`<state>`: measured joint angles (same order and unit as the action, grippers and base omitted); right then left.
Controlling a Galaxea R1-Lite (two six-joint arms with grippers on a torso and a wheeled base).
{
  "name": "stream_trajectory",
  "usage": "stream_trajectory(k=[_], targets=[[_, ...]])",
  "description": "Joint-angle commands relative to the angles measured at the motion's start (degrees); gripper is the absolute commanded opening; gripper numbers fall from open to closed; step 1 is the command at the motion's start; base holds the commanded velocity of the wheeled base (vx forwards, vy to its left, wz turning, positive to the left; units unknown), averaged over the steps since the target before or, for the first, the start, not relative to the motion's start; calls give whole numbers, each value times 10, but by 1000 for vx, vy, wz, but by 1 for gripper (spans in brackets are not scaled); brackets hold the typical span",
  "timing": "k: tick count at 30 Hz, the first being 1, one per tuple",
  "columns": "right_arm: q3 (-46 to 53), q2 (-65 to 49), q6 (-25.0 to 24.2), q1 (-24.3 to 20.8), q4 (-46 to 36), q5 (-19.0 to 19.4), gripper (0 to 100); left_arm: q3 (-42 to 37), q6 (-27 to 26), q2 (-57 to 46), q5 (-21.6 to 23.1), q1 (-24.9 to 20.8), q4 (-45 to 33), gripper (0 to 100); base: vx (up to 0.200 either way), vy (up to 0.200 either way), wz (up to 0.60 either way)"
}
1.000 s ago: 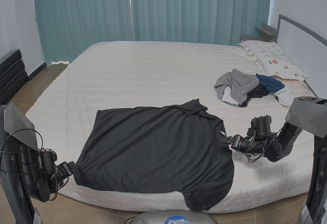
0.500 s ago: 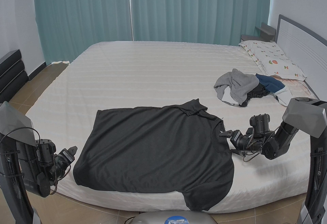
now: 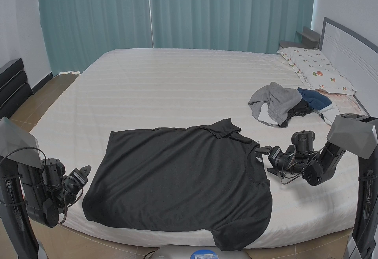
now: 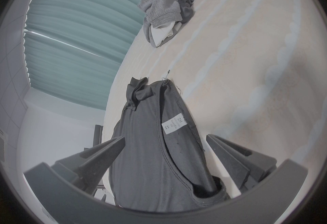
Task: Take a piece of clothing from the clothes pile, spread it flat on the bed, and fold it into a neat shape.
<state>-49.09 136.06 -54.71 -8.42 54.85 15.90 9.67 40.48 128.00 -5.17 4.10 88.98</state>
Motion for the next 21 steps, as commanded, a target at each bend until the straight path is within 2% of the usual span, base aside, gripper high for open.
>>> stream_trajectory(k=[1, 7, 16, 21], targets=[[1, 1, 0, -1, 0, 0, 100, 1, 1, 3, -1, -1, 8, 100, 0, 0, 0], [2, 1, 1, -1, 0, 0, 100, -4, 8, 2, 2, -1, 8, 100, 0, 0, 0], [-2, 1, -1, 1, 0, 1, 100, 0, 12, 13, 12, -1, 8, 100, 0, 200, 0], [-8, 0, -7, 6, 3, -1, 100, 8, 23, 19, 12, -1, 8, 100, 0, 0, 0]])
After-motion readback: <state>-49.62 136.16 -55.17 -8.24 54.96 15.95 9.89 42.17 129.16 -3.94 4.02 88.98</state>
